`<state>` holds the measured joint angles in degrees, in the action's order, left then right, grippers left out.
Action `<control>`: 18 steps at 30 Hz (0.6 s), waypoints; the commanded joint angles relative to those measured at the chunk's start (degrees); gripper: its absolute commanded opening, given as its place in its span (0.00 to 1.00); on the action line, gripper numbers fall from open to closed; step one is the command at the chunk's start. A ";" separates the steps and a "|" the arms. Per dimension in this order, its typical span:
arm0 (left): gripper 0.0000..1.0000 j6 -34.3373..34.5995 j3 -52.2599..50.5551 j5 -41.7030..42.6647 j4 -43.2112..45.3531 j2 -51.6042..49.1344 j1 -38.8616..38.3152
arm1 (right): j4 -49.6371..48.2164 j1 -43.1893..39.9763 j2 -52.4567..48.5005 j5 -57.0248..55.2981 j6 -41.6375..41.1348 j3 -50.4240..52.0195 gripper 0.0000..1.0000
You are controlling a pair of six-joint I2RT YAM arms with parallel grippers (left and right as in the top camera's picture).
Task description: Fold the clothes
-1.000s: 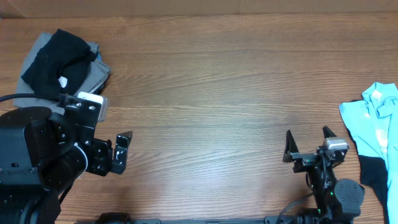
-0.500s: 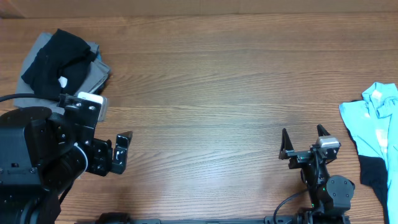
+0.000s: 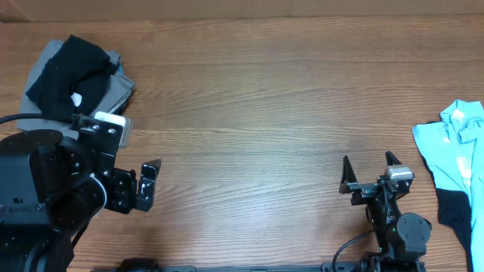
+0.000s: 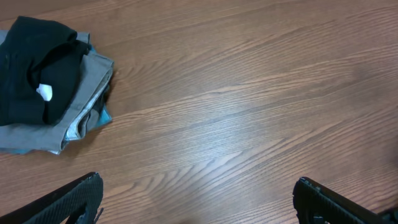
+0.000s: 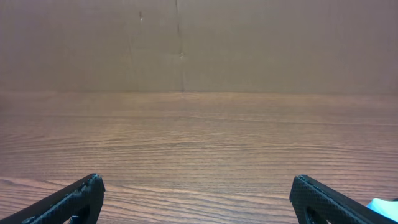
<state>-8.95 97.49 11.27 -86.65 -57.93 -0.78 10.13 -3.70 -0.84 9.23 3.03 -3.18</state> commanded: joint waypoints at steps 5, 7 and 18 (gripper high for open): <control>1.00 0.83 0.31 -0.31 0.04 0.17 -0.39 | -0.39 -0.22 0.61 0.28 0.02 0.22 1.00; 1.00 -1.05 -0.31 -2.08 2.01 1.01 -0.35 | -0.39 -0.22 0.61 0.28 0.02 0.22 1.00; 1.00 4.28 -34.27 -2.03 40.57 17.66 -0.35 | -0.39 -0.22 0.61 0.28 0.02 0.22 1.00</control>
<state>-8.05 74.96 9.82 -53.15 -46.22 -0.78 10.07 -3.73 -0.84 9.21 3.01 -3.16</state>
